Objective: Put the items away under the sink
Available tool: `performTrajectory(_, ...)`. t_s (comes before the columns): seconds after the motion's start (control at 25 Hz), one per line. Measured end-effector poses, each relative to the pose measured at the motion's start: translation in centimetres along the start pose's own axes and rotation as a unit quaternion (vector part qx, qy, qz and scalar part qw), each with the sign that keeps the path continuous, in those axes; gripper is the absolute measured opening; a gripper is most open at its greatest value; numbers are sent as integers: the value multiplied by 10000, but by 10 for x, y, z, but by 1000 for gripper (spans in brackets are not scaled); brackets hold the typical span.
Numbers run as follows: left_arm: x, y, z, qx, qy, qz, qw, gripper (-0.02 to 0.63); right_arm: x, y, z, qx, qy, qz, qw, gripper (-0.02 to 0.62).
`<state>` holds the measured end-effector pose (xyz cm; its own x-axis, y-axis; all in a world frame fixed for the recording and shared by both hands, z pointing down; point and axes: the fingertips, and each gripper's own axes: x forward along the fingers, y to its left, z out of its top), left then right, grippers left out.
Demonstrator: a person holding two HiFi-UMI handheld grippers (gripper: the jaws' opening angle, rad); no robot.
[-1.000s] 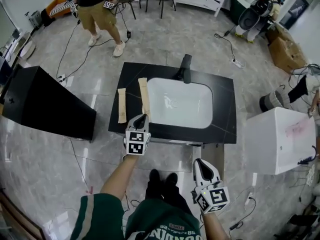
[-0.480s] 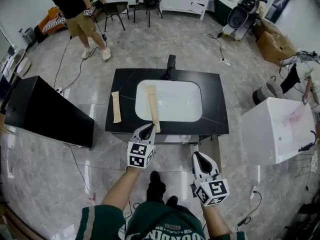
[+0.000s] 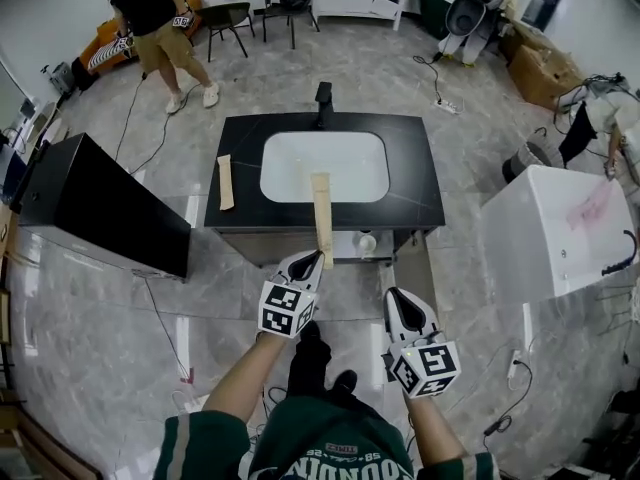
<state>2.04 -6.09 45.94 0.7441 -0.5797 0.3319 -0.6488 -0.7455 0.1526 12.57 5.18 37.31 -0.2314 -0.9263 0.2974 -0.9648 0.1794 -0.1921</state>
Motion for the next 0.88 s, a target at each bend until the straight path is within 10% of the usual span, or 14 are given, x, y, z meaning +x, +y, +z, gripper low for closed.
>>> performTrajectory(0.4,-26,-112,-68,9,456,-573,9973,12,-88,-11,-51,-33,29,-22,10000,43)
performTrajectory(0.88,-19,-133,-160,-422,1009,-952,9894,12,-45,-36,-80,-134,221,189,9995,43)
